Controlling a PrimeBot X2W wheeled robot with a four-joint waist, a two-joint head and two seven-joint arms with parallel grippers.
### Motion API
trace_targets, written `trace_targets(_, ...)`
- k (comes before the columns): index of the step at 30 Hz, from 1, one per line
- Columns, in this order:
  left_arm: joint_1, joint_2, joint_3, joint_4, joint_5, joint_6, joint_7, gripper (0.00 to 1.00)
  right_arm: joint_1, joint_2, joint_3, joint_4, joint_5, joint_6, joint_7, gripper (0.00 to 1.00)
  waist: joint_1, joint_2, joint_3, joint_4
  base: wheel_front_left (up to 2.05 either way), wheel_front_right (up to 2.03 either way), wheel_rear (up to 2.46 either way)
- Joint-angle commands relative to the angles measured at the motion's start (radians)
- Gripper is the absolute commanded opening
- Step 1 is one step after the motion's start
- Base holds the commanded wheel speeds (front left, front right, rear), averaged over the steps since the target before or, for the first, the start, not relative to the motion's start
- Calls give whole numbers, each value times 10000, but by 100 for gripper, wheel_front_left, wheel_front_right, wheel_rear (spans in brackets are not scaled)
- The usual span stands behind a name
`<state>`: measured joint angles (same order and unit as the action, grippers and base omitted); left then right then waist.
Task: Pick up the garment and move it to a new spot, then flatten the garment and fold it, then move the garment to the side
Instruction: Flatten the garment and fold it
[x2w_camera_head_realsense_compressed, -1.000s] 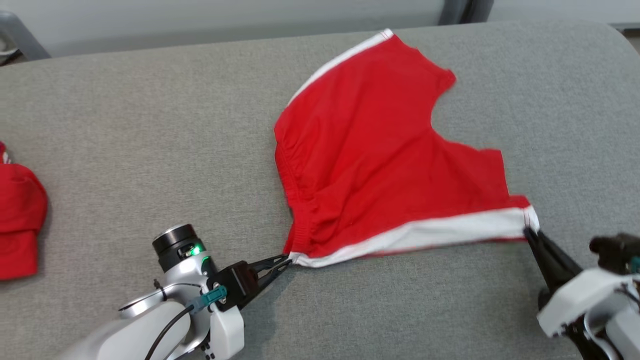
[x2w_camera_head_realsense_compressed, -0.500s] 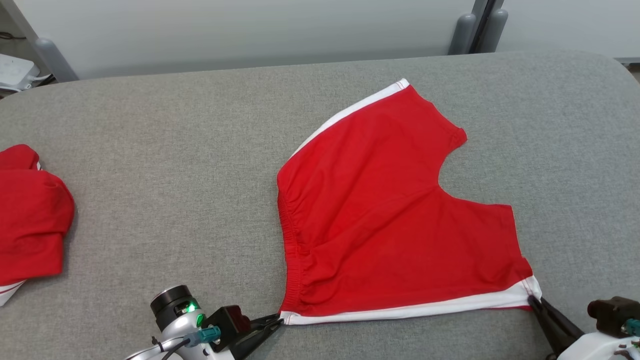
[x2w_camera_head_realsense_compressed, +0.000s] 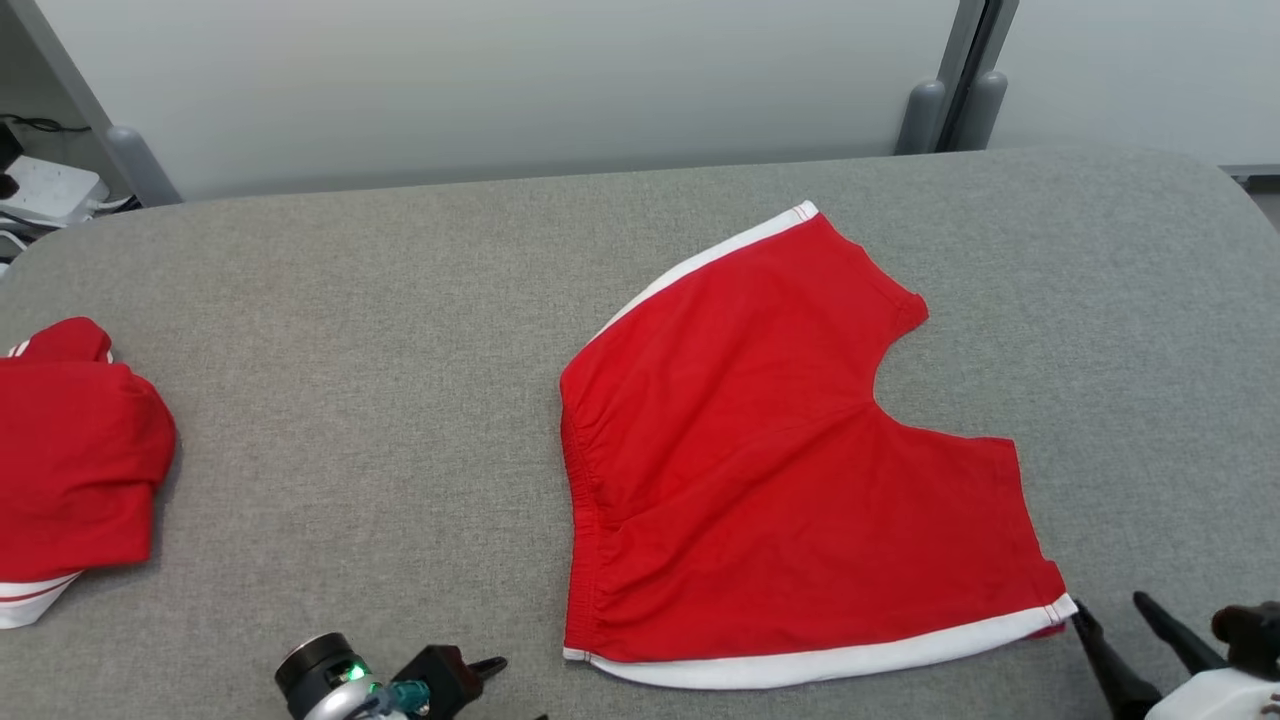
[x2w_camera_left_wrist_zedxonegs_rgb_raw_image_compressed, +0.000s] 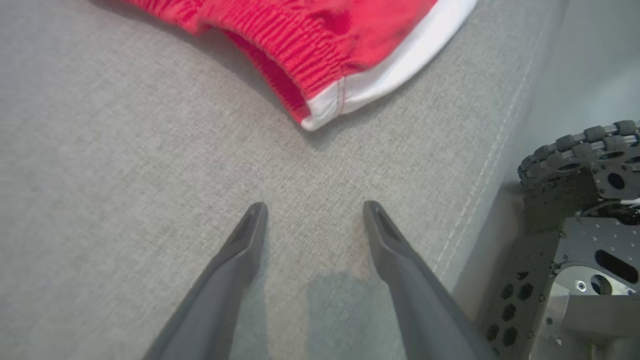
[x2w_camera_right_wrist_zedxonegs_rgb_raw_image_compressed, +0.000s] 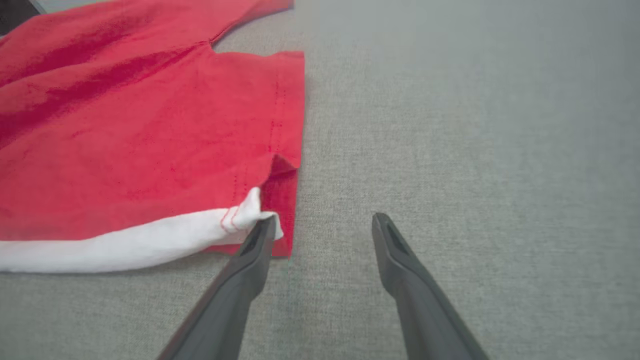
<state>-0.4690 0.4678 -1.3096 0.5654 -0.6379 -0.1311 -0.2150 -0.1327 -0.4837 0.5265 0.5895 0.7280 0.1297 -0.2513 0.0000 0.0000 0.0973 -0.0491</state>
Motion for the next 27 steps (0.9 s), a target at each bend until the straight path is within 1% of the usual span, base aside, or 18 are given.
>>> trace_targets(1, -106, 415, 295, 78, -174, 4, 32, 100, 130, -391, -115, -207, -133, 10, -105, 100, 0, 0, -117, 34, 0, 0, 0)
trace_targets(3, -33, 492, 571, 278, -605, 47, -86, 100, 203, -361, -637, -427, -336, 10, -105, 100, 0, 0, -237, 75, 0, 0, 0)
trace_targets(4, 41, 511, 802, 318, -805, 151, -180, 100, 244, -312, -911, -578, -495, 10, -105, 100, 0, 0, -296, 90, 0, 0, 0)
trace_targets(6, 240, 527, 1415, 238, -1204, 561, -350, 100, 349, -139, -1467, -918, -811, 10, -105, 100, 0, 0, -415, 156, 0, 0, 0)
trace_targets(8, 497, 511, 2141, -111, -1598, 878, -438, 100, 486, 102, -1914, -1276, -1091, 10, -105, 100, 0, 0, -550, 244, 0, 0, 0)
trace_targets(11, 1067, 485, 3723, -1119, -1904, 1444, -460, 100, 669, 425, -2384, -1803, -1527, 10, -105, 100, 0, 0, -767, 352, 0, 0, 0)
trace_targets(12, 1593, 417, 4835, -1837, -1874, 1765, -462, 100, 758, 633, -2671, -2155, -1804, 10, -105, 100, 0, 0, -897, 410, 0, 0, 0)
trace_targets(15, 2364, 180, 6440, -2764, -1531, 2363, -464, 100, 890, 947, -3018, -2658, -2217, 10, -105, 100, 0, 0, -1022, 475, 0, 0, 0)
trace_targets(17, 2820, -102, 7605, -3308, -1094, 2967, -465, 100, 977, 1185, -3230, -3032, -2594, 10, -105, 100, 0, 0, -1092, 488, 0, 0, 0)
trace_targets(18, 3041, -307, 8201, -3586, -871, 3269, -465, 100, 1042, 1305, -3263, -3201, -2807, 10, -105, 100, 0, 0, -1120, 488, 0, 0, 0)
trace_targets(19, 3267, -551, 8757, -3895, -649, 3475, -465, 100, 1112, 1457, -3298, -3369, -2979, 10, -105, 100, 0, 0, -1155, 482, 0, 0, 0)
trace_targets(21, 3676, -988, 9638, -4405, -151, 3724, -465, 100, 1239, 1760, -3394, -3670, -3280, 10, -105, 100, 0, 0, -1233, 452, 0, 0, 0)
trace_targets(23, 4044, -1440, 10322, -4879, 337, 3754, -466, 100, 1354, 2097, -3473, -3990, -3495, 10, -105, 100, 0, 0, -1323, 386, 0, 0, 0)
trace_targets(26, 4509, -2034, 11101, -5482, 1167, 3578, -466, 100, 1519, 2572, -3639, -4500, -3652, 10, -105, 100, 0, 0, -1425, 294, 0, 0, 0)
trace_targets(27, 4637, -2168, 11336, -5628, 1568, 3603, -466, 100, 1568, 2716, -3678, -4657, -3687, 10, -105, 100, 0, 0, -1450, 259, 0, 0, 0)
